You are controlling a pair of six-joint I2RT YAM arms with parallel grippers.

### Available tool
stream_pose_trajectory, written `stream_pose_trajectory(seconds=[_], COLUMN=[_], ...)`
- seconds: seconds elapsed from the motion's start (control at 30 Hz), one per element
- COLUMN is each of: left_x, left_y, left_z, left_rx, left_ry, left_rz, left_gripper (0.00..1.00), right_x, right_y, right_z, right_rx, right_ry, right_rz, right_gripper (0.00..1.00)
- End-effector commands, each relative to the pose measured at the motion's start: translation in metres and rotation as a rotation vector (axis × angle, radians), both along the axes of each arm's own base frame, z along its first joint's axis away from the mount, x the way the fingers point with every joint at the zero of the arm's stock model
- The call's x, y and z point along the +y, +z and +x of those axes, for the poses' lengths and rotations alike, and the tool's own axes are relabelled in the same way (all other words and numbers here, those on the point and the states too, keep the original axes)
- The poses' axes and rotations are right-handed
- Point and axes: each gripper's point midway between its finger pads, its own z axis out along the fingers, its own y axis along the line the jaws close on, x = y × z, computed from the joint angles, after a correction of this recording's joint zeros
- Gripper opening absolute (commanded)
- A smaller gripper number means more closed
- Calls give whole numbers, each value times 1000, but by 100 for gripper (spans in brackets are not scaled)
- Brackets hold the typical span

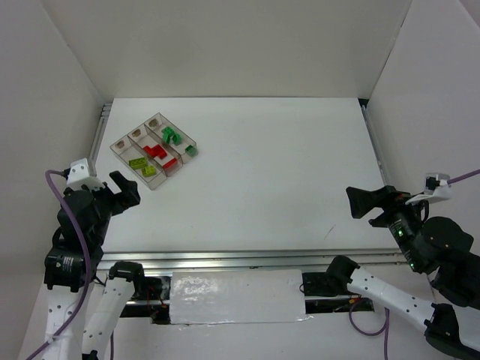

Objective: Sort the legos into containers by color

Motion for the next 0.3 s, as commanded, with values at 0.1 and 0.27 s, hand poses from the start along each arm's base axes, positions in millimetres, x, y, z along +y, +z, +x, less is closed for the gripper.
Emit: stream_pose_trajectory(seconds=[0.1,0.27], left_x=[0,-1], left_y=[7,2], left_z=[1,4], left_rx=[-35,-26], left_ry=[-3,-8], left_rz=[7,9], left_gripper=[100,100], right_x=[-8,-5], right_y=[-11,-10], right_z=[2,4], right_rx=[29,26], right_ry=[-50,-55], right_rz=[-26,-14], right_gripper=[100,100])
